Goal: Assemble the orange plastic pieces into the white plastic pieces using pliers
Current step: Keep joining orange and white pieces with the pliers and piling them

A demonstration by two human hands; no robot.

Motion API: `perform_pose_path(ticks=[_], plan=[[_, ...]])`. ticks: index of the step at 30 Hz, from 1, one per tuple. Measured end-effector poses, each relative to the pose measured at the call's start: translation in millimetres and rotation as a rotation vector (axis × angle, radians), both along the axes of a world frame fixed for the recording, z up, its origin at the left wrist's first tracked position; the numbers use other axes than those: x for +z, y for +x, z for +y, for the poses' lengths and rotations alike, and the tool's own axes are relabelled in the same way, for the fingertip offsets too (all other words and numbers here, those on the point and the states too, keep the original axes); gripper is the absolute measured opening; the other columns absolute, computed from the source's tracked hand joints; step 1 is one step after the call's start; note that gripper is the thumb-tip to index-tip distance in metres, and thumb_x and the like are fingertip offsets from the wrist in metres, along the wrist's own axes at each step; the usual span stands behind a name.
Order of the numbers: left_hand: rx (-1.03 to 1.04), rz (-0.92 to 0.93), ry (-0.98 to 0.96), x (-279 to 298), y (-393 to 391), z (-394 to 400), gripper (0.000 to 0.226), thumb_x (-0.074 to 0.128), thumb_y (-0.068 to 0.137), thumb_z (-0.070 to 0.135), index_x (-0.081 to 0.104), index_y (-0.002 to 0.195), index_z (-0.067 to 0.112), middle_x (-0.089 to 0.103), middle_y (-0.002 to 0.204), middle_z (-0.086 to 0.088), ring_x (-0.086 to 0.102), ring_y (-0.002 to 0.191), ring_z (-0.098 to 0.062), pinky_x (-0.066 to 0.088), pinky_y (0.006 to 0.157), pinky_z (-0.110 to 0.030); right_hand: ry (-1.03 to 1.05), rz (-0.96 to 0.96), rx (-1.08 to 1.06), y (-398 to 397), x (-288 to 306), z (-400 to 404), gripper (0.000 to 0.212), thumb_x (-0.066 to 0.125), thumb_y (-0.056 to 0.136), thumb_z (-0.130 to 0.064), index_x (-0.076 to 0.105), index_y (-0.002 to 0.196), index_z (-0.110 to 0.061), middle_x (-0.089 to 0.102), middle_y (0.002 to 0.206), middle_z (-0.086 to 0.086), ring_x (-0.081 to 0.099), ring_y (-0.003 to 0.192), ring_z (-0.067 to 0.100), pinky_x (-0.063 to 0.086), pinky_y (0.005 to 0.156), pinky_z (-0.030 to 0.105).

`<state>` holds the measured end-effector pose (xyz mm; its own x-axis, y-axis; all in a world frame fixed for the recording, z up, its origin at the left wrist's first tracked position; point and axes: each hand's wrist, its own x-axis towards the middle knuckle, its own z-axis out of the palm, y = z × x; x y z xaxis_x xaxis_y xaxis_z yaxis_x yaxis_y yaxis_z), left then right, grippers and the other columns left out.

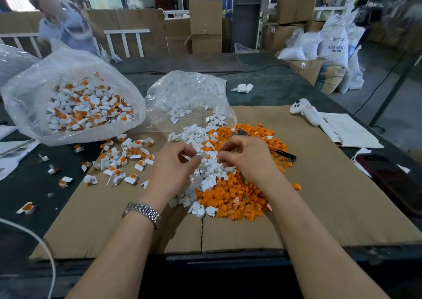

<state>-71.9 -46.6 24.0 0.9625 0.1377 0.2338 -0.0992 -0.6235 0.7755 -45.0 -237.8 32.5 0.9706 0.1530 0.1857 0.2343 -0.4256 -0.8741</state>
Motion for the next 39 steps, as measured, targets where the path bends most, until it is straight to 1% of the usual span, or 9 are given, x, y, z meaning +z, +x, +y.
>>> perform_pose_path(ticks=[4,9,12,17,22,31,35,37,39], plan=[[-0.054,0.047,-0.341,1.4,-12.3,-1.7,0.007,0.073,0.094,0.012,0.070,0.100,0.012,0.076,0.086,-0.009,0.074,0.068,-0.016,0.056,0.058,-0.019,0.123,0.029,0.023,-7.3,1.4,-1.1,0.008,0.070,0.093,-0.005,0.073,0.100,-0.006,0.076,0.086,0.005,0.075,0.078,0.011,0.063,0.077,0.032],[-0.095,0.188,-0.918,3.0,-21.1,-4.3,0.017,0.073,0.091,0.000,0.072,0.108,0.001,0.079,0.093,-0.018,0.078,0.090,-0.033,0.061,0.072,-0.023,0.211,-0.026,0.005,-22.8,10.7,0.0,0.003,0.072,0.092,-0.011,0.071,0.094,-0.009,0.074,0.085,0.003,0.075,0.077,0.012,0.062,0.073,0.030],[-0.129,0.243,-1.101,4.7,-22.7,-5.0,0.019,0.079,0.077,0.000,0.077,0.095,-0.003,0.076,0.101,-0.027,0.076,0.098,-0.038,0.062,0.076,-0.026,0.225,-0.075,0.029,-33.3,17.3,1.7,0.004,0.071,0.093,-0.015,0.072,0.095,-0.012,0.073,0.084,-0.001,0.073,0.079,0.010,0.061,0.074,0.029],[-0.170,0.265,-1.111,10.8,-26.3,-11.7,0.013,0.077,0.074,0.007,0.082,0.084,0.001,0.076,0.099,-0.027,0.078,0.092,-0.031,0.062,0.074,-0.024,0.032,-0.158,0.012,-47.0,19.5,9.0,0.002,0.070,0.094,-0.024,0.071,0.095,-0.024,0.070,0.088,-0.012,0.067,0.084,0.003,0.056,0.077,0.021],[-0.131,0.244,-1.099,11.1,-37.7,-17.4,0.017,0.074,0.084,0.007,0.077,0.095,-0.005,0.077,0.097,-0.025,0.079,0.086,-0.028,0.062,0.072,-0.024,-0.174,-0.265,0.000,-54.2,22.6,12.7,0.003,0.066,0.096,-0.026,0.068,0.097,-0.023,0.064,0.097,-0.012,0.063,0.087,0.006,0.055,0.081,0.035],[-0.199,0.262,-1.245,10.0,-43.0,-15.6,0.015,0.078,0.071,-0.006,0.080,0.083,0.003,0.077,0.095,-0.022,0.078,0.091,-0.031,0.061,0.075,-0.025,-0.168,-0.235,0.040,-55.1,24.6,8.2,0.004,0.064,0.097,-0.023,0.068,0.095,-0.023,0.065,0.096,-0.012,0.062,0.091,0.008,0.053,0.085,0.037],[-0.238,0.232,-1.141,4.4,-43.3,-13.8,0.037,0.083,0.067,-0.001,0.077,0.104,0.001,0.077,0.108,-0.018,0.077,0.099,-0.030,0.060,0.081,-0.024,-0.137,-0.198,0.055,-55.4,24.7,5.8,0.003,0.066,0.095,-0.026,0.069,0.094,-0.025,0.067,0.094,-0.011,0.063,0.090,0.006,0.054,0.086,0.035],[-0.275,0.223,-1.061,4.7,-46.8,-12.9,0.033,0.087,0.066,0.009,0.081,0.099,0.010,0.078,0.109,-0.016,0.076,0.102,-0.027,0.059,0.084,-0.025,-0.139,-0.195,0.067,-56.3,24.9,5.5,0.003,0.067,0.095,-0.026,0.070,0.095,-0.024,0.067,0.095,-0.012,0.063,0.091,0.005,0.054,0.086,0.034],[-0.255,0.163,-0.850,6.8,-50.9,-12.1,0.028,0.088,0.072,0.019,0.082,0.099,0.022,0.079,0.107,-0.007,0.076,0.103,-0.022,0.059,0.085,-0.027,-0.146,-0.190,0.081,-57.2,25.0,4.7,0.004,0.067,0.096,-0.025,0.070,0.097,-0.024,0.067,0.096,-0.012,0.063,0.091,0.004,0.054,0.087,0.032]])
